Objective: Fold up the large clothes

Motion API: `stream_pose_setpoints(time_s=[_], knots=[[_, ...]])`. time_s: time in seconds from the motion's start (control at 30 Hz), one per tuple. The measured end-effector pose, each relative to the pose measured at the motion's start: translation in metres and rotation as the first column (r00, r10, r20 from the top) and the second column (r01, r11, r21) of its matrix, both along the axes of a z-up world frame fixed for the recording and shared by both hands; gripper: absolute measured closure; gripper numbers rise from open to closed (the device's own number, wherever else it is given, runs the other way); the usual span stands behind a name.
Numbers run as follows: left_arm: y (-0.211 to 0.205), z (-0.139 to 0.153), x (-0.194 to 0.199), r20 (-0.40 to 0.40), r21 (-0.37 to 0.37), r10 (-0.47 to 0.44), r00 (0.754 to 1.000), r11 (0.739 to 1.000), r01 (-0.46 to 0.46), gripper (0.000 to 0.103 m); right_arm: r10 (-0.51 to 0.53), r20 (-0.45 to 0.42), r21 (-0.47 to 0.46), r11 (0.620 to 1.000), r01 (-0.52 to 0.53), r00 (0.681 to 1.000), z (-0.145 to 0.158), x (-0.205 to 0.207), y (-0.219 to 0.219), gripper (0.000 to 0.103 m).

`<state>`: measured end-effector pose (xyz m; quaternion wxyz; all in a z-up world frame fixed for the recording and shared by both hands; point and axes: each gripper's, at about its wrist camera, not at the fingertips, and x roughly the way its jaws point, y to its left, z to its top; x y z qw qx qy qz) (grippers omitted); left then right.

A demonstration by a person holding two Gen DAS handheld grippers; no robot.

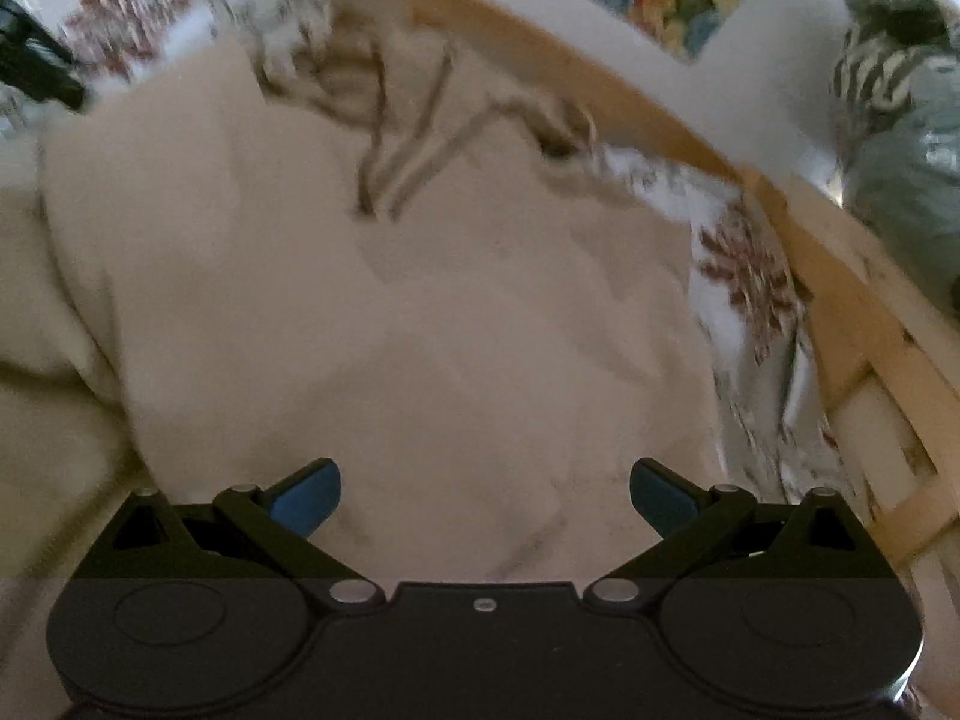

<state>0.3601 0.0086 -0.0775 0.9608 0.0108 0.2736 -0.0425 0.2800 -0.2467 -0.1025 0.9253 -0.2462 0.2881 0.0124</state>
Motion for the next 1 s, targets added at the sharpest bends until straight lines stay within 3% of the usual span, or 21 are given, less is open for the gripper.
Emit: stream_pose_setpoints(time_s=[0.07,0.2,0.27,0.3,0.4,0.5,0.63,0.73,0.87,1.0], knots=[[-0.025,-0.003,-0.007,-0.024,0.021,-0.112,0.993,0.993,0.113,0.026,0.058,0.006,-0.01,0.998,-0.058,0.998,-0.001,-0.006,0.009,0.001],[-0.058,-0.035,-0.013,-0.133,0.093,-0.21,0.969,0.97,0.223,0.026,0.121,-0.048,-0.083,0.989,-0.124,0.992,-0.011,-0.008,0.019,0.001],[-0.069,-0.057,-0.013,-0.188,0.189,-0.197,0.962,0.954,0.232,0.024,0.103,-0.102,-0.107,0.988,-0.113,0.99,-0.016,-0.003,0.019,0.001],[-0.069,-0.064,-0.014,-0.178,0.224,-0.183,0.967,0.949,0.221,0.016,0.09,-0.12,-0.1,0.99,-0.103,0.989,-0.018,-0.001,0.017,0.001],[-0.065,-0.063,-0.012,-0.182,0.219,-0.156,0.971,0.956,0.194,0.015,0.039,-0.145,-0.057,0.997,-0.047,0.989,-0.016,0.005,0.006,0.001],[-0.055,-0.053,-0.011,-0.218,0.187,-0.109,0.97,0.971,0.151,0.016,-0.059,-0.124,-0.114,0.992,0.044,0.991,-0.017,0.012,-0.005,0.001],[-0.038,-0.036,-0.023,-0.273,0.134,-0.043,0.961,0.988,0.082,0.012,-0.093,-0.14,-0.031,0.995,0.09,0.986,-0.01,0.013,-0.015,0.001],[-0.028,-0.016,-0.043,-0.276,0.079,-0.002,0.961,0.997,0.025,0.004,-0.064,-0.103,-0.011,0.998,0.063,0.993,-0.002,0.006,-0.013,0.001],[-0.025,0.018,-0.078,-0.236,0.11,0.054,0.97,0.994,-0.028,0.002,-0.06,-0.007,0.083,0.995,0.06,0.998,0.021,-0.017,-0.014,0.001],[-0.025,0.064,-0.112,-0.201,0.18,0.05,0.978,0.984,-0.013,0.001,-0.094,0.176,0.252,0.967,0.048,0.98,0.066,-0.059,-0.032,0.001]])
